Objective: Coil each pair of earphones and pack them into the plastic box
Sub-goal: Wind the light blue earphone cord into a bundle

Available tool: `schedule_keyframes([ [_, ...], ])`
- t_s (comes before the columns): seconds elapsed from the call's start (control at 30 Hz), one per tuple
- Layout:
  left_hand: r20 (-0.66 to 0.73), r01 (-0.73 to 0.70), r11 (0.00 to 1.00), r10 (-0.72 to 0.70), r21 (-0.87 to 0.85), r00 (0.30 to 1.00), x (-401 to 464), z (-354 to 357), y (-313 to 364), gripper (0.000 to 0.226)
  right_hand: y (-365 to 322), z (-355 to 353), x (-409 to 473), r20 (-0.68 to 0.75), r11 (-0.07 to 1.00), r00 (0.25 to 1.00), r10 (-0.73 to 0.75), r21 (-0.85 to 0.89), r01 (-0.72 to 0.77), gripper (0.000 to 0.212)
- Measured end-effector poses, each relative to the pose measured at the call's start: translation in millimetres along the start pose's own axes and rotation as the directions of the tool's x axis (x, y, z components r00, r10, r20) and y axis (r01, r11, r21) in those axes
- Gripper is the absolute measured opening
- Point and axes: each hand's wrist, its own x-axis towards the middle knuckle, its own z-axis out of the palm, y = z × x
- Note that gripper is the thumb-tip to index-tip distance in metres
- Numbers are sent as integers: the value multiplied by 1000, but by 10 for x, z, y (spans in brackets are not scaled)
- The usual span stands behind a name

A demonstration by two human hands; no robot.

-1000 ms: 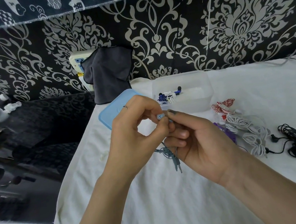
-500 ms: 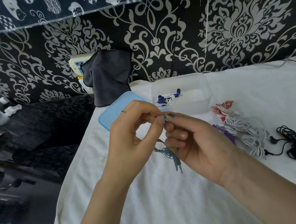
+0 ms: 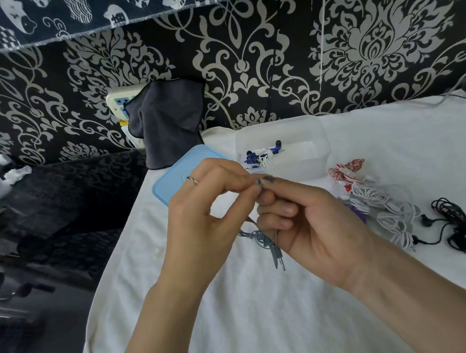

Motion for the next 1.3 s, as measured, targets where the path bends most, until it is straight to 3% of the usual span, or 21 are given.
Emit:
schedule_keyframes([
  [0.2, -6, 39, 995, -39, -95, 999, 20, 12, 49, 22, -5, 0, -13, 31, 992, 997, 74, 104, -77, 8],
  [0.37, -4, 89, 985, -90, -148, 996, 15, 22, 50, 19, -23, -6, -12, 58, 980, 992, 107, 163, -116, 10],
  [0.63, 40, 166, 981, -163, -96, 986, 15, 30, 18, 24, -54, -48, 62, -19, 994, 1000, 22, 106, -20, 17],
  [0.77, 36, 268, 963, -268, 1, 963, 58, 88, -94, 23, -118, -86, 148, -64, 997, 998, -16, 73, 20, 15],
  [0.87, -17, 402, 915, -402, 30, 916, 153, 128, -192, 12, -191, -92, 241, -177, 997, 981, -76, -46, 69, 16],
  [1.0, -35, 592, 806, -591, 17, 806, 274, 179, -335, 25, -434, 18, 413, -278, 979, 945, -174, -148, 136, 23],
  [1.17, 47, 552, 805, -573, 216, 818, 349, 284, -434, 35, -981, 372, 789, -307, 928, 913, -268, -338, 159, 22],
  [1.3, 102, 566, 783, -605, 259, 790, 362, 367, -455, 39, -1121, 389, 1179, -336, 777, 887, -316, -628, 39, 13],
])
